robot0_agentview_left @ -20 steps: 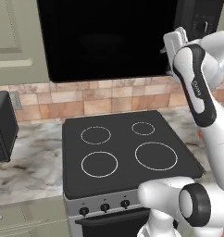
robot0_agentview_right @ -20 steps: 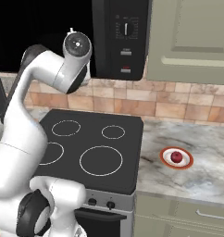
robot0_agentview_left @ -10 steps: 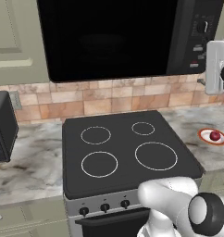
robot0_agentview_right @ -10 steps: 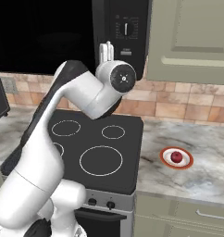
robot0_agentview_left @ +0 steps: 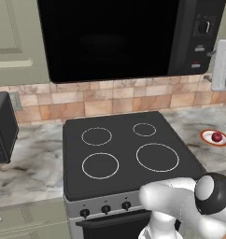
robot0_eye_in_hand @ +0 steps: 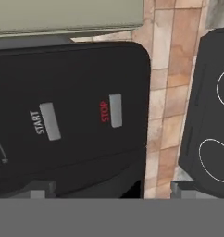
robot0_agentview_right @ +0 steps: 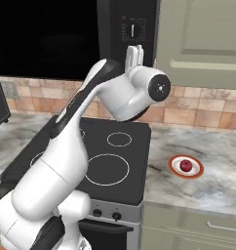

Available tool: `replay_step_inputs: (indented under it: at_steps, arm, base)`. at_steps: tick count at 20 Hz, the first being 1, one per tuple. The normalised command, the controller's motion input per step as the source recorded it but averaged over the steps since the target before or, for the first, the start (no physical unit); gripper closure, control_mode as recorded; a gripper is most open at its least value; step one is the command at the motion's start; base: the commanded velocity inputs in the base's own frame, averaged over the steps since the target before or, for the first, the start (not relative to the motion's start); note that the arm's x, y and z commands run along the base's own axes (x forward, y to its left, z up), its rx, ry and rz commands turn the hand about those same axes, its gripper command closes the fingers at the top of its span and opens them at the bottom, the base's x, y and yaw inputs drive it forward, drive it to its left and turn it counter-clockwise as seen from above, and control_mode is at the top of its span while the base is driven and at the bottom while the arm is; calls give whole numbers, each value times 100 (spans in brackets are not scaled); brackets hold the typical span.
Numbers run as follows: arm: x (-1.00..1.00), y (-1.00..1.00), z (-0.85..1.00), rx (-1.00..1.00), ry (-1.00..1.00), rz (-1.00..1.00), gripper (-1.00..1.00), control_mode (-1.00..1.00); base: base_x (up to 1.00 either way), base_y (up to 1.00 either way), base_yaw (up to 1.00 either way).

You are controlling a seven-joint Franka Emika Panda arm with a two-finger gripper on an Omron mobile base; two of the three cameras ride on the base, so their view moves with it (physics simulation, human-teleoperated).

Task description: Remove the apple from the bowl and place it on the small plate. Then place the bowl with only the shrimp in the microwave, close the door, and press the start button to microwave the shrimp.

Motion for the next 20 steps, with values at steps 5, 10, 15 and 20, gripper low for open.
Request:
replay_step_inputs:
  at_steps: [5, 10, 15, 20]
  arm:
    - [50, -2, 0, 5, -1, 4, -100, -100]
    - [46, 0, 0, 3, 0, 1, -100, -100]
    - [49, 0, 0, 3, 0, 0, -100, -100]
    - [38, 0, -4, 2, 0, 0, -100, -100]
  base:
    - [0, 0, 0]
    - [0, 0, 0]
    - [0, 0, 0]
    - [0, 0, 0]
